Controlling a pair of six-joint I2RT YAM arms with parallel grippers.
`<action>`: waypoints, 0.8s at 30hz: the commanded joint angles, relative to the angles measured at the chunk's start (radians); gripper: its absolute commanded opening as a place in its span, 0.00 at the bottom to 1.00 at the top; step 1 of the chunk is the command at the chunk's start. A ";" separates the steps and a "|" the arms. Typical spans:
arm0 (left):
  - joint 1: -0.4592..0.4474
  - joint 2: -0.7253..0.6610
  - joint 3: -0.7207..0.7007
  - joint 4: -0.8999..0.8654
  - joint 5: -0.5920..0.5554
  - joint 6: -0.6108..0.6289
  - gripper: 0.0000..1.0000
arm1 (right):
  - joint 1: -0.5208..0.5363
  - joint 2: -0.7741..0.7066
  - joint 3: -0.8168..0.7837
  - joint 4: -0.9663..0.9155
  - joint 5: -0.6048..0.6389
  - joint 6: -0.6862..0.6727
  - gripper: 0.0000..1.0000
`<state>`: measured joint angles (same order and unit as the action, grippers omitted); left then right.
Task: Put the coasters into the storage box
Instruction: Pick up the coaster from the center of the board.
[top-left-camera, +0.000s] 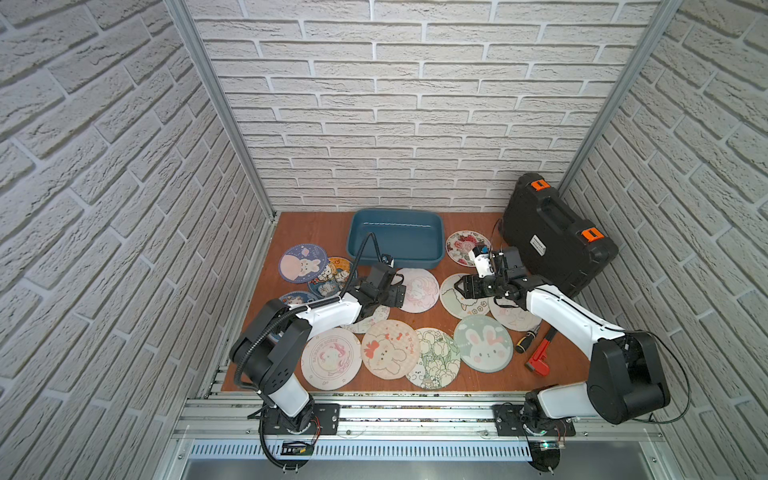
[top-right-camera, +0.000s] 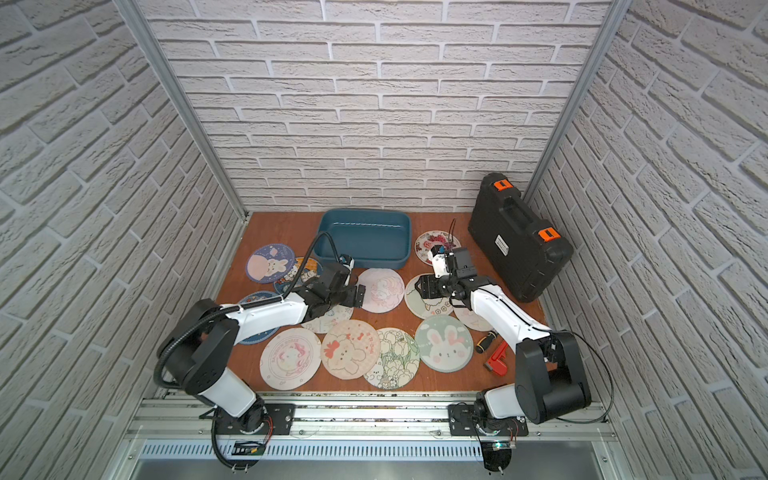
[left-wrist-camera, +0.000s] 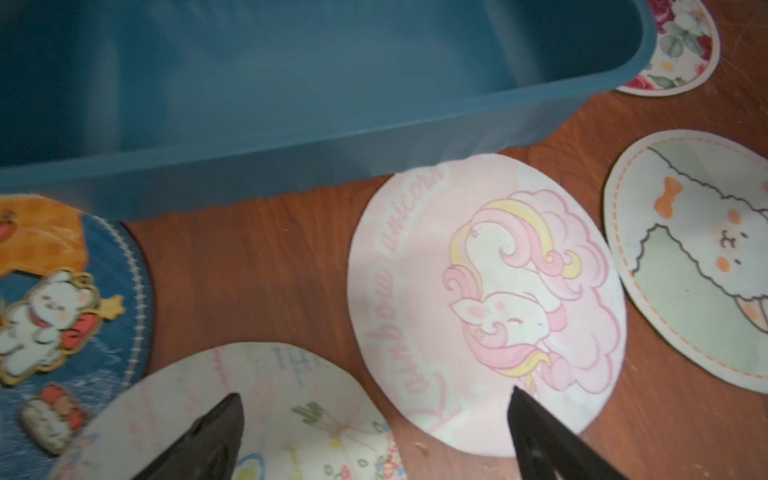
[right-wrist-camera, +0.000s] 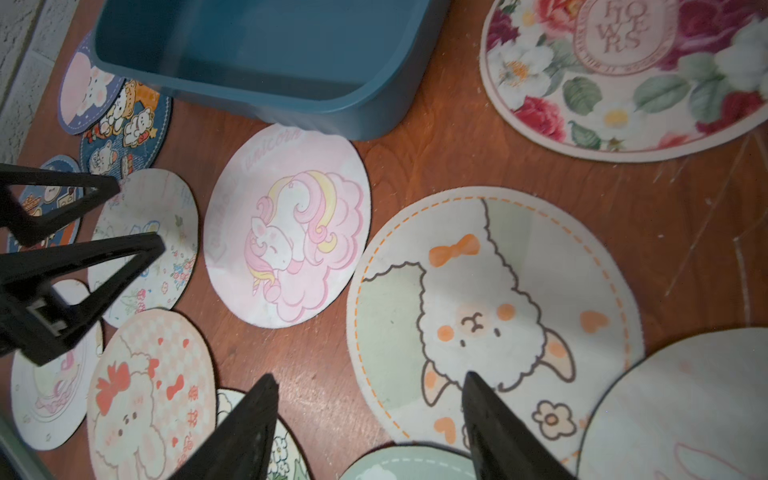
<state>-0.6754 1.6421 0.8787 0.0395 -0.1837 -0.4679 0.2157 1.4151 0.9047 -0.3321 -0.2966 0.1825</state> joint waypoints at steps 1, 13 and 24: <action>-0.009 0.050 0.018 0.093 0.063 -0.111 0.98 | 0.044 -0.001 -0.016 -0.005 -0.027 0.072 0.70; -0.009 0.150 0.021 0.152 0.086 -0.234 0.98 | 0.165 0.160 -0.020 0.090 -0.064 0.216 0.68; -0.009 0.198 0.028 0.155 0.075 -0.249 0.98 | 0.217 0.321 -0.021 0.224 -0.061 0.335 0.66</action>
<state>-0.6823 1.8061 0.8986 0.1936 -0.1112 -0.6991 0.4240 1.7123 0.8921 -0.1749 -0.3645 0.4660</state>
